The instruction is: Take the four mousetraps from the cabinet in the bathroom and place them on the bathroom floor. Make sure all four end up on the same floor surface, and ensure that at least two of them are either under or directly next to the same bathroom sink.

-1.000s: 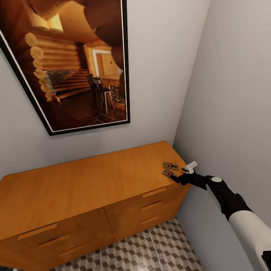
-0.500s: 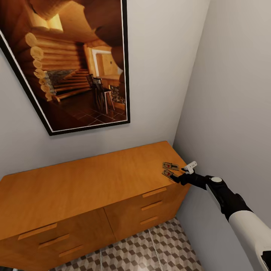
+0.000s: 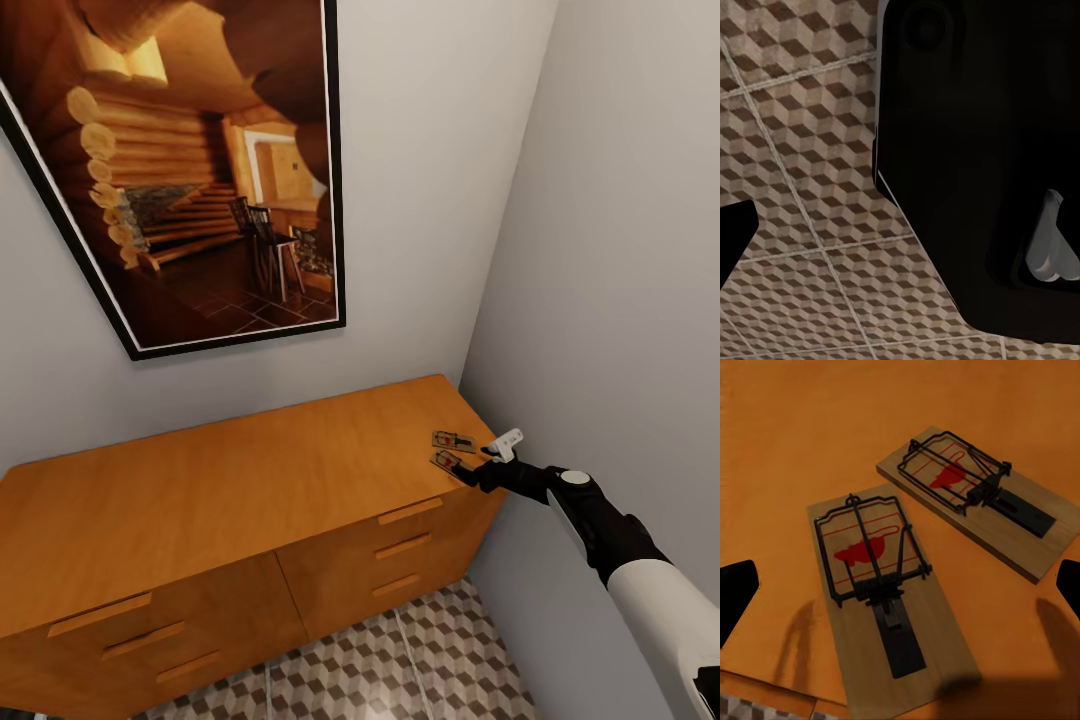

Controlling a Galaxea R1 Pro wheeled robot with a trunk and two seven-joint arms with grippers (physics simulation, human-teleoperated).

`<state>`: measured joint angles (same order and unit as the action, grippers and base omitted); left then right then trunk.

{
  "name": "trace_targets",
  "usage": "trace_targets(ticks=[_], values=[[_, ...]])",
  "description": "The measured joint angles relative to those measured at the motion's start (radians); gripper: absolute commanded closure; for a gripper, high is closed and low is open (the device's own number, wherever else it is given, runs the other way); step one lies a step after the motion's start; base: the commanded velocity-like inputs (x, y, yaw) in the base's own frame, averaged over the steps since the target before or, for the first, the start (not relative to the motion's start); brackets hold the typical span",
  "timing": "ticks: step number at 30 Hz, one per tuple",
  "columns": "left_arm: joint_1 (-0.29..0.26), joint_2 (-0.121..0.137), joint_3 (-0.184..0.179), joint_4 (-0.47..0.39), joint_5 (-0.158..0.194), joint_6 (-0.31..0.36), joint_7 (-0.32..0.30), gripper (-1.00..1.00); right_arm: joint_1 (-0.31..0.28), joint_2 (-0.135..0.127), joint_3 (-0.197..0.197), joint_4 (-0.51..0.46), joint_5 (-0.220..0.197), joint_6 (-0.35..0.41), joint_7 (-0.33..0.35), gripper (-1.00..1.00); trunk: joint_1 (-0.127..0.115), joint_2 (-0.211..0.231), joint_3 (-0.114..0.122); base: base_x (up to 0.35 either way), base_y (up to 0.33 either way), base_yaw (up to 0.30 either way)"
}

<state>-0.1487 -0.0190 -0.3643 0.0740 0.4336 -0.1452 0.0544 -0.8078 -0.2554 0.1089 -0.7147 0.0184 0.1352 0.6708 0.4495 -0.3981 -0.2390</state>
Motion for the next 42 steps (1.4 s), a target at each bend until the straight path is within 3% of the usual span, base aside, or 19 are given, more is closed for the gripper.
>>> trace_targets(ticks=[42], values=[[0.000, -0.007, 0.000, 0.000, 0.000, 0.000, 0.000, -1.00, -0.001, 0.000, -0.003, -0.002, -0.009, 0.000, 0.024, -1.00, 0.000, -0.001, -0.051, 0.000, 0.000, 0.000]])
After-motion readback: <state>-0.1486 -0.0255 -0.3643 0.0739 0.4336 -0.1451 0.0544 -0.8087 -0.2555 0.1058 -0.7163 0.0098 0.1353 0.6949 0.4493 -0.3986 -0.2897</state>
